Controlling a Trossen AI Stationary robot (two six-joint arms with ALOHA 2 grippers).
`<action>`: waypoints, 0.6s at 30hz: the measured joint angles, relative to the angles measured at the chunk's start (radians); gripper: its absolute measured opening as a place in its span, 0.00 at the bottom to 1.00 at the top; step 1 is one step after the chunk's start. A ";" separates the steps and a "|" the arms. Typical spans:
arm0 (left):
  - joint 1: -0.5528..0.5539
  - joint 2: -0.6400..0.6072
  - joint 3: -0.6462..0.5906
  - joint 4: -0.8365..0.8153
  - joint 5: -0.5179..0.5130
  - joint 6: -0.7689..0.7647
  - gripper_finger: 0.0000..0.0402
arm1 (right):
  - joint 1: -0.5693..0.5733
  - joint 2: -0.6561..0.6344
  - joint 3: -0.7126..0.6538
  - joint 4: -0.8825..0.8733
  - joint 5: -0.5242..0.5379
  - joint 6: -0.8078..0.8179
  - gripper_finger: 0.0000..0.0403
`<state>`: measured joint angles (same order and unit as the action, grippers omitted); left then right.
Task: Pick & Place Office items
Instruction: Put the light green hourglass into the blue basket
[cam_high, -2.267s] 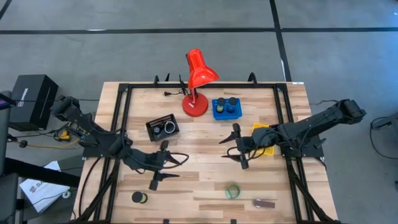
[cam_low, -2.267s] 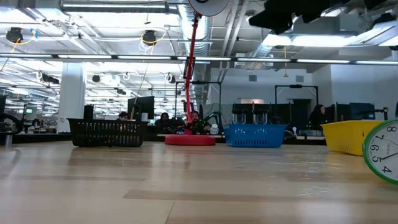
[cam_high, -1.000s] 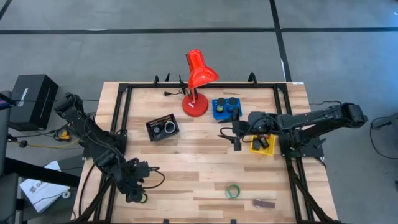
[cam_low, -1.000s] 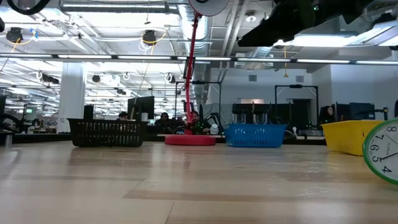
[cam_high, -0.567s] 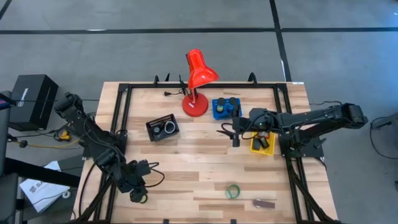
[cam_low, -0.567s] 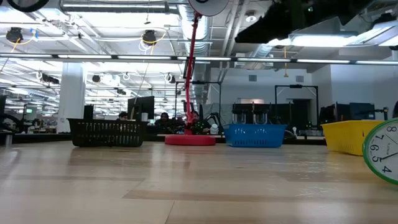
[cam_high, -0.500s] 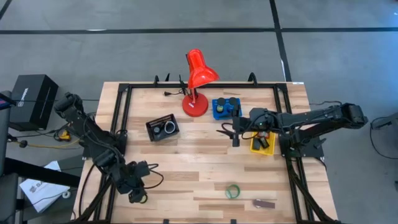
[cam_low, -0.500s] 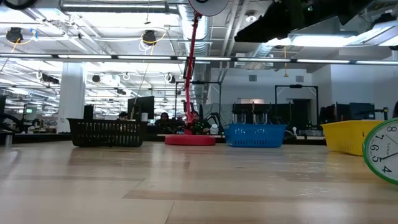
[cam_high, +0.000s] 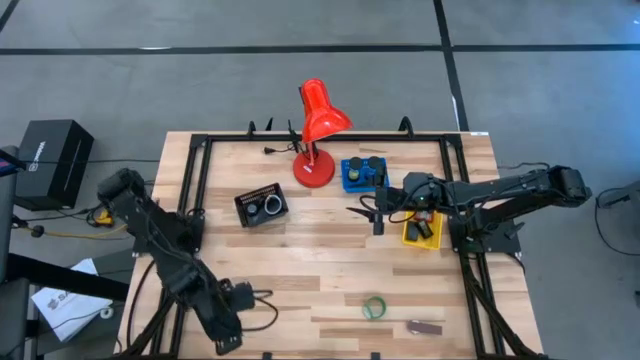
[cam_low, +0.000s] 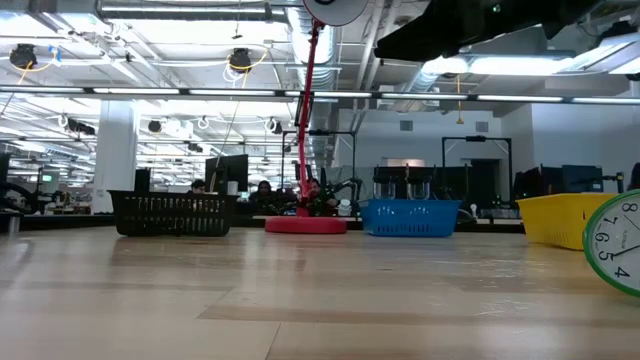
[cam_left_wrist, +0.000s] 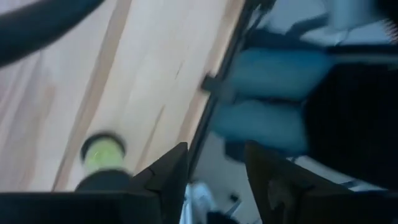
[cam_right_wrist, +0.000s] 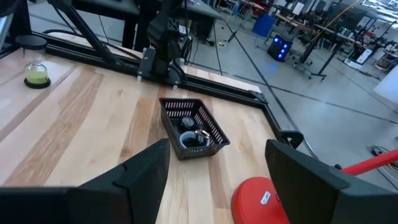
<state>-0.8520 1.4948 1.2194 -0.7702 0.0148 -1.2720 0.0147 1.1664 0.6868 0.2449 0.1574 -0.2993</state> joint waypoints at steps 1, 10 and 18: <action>0.000 0.028 0.026 -0.038 0.015 0.000 0.37 | 0.000 0.000 0.000 0.000 0.000 0.000 0.63; 0.000 0.052 0.085 -0.274 -0.032 0.037 0.33 | 0.000 0.000 0.000 -0.001 0.000 0.002 0.63; -0.013 0.009 0.057 -0.282 -0.171 -0.008 0.33 | 0.005 0.000 0.000 -0.004 0.000 0.028 0.63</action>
<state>-0.8646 1.5040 1.2762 -1.0521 -0.1567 -1.2797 0.0196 1.1664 0.6868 0.2411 0.1572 -0.2716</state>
